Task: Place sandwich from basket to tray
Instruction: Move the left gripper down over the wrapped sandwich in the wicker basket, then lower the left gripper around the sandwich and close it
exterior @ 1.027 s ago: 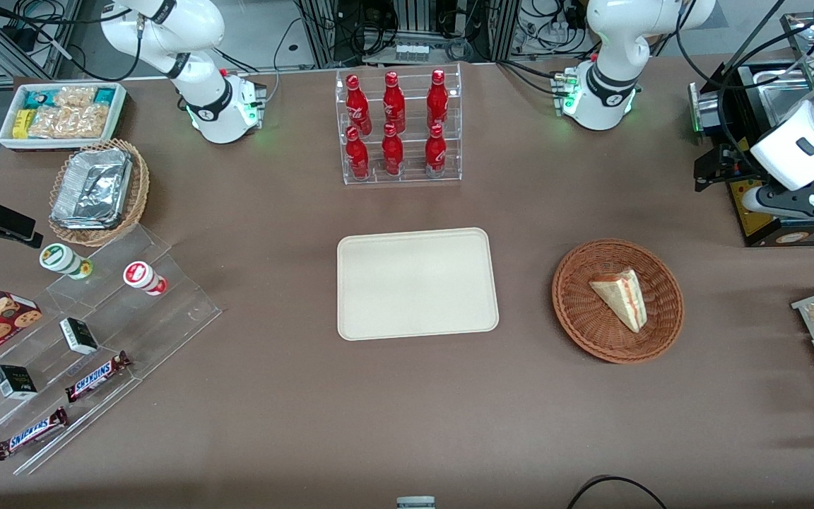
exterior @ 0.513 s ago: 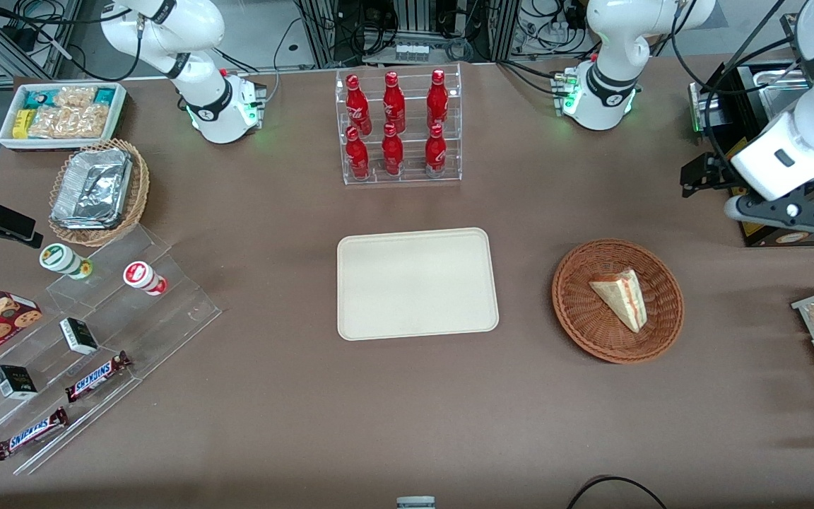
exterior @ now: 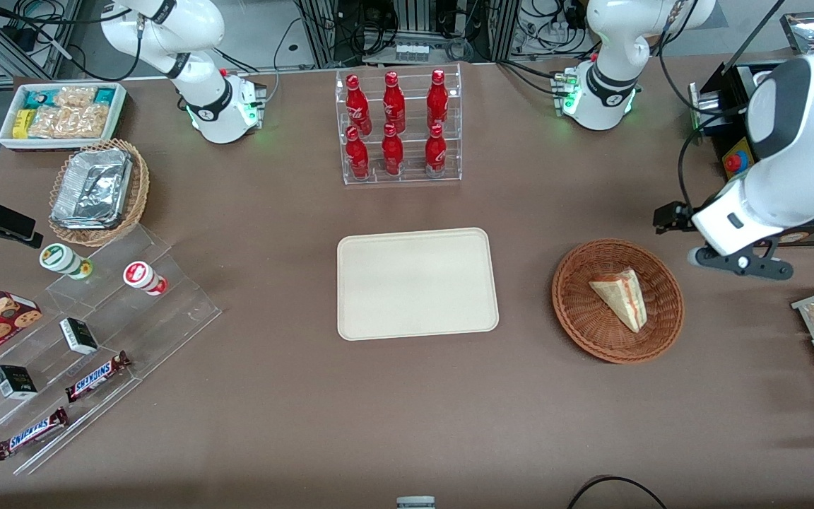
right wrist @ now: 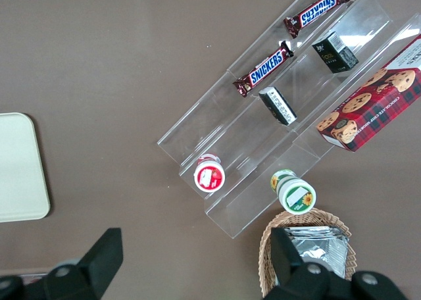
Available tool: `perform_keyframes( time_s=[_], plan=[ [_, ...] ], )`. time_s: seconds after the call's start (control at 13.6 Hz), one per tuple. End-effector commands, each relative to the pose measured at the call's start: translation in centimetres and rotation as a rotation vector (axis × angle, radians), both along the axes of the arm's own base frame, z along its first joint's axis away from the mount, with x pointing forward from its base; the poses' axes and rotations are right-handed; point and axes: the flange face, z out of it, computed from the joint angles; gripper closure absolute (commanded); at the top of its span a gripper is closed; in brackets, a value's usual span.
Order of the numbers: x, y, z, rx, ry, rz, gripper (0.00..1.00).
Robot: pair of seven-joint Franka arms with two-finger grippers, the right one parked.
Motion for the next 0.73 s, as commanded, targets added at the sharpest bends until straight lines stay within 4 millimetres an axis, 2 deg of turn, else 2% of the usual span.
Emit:
perform_keyframes(
  time_s=[0.0,0.29,0.66],
  plan=[
    [1.0,-0.4,-2.7,0.000,-0.005,0.009,0.00],
    [0.6,-0.4,-6.9,0.003,-0.048,0.040,0.00],
    [0.3,-0.7,-9.8,0.013,-0.102,0.143,0.00]
  ],
)
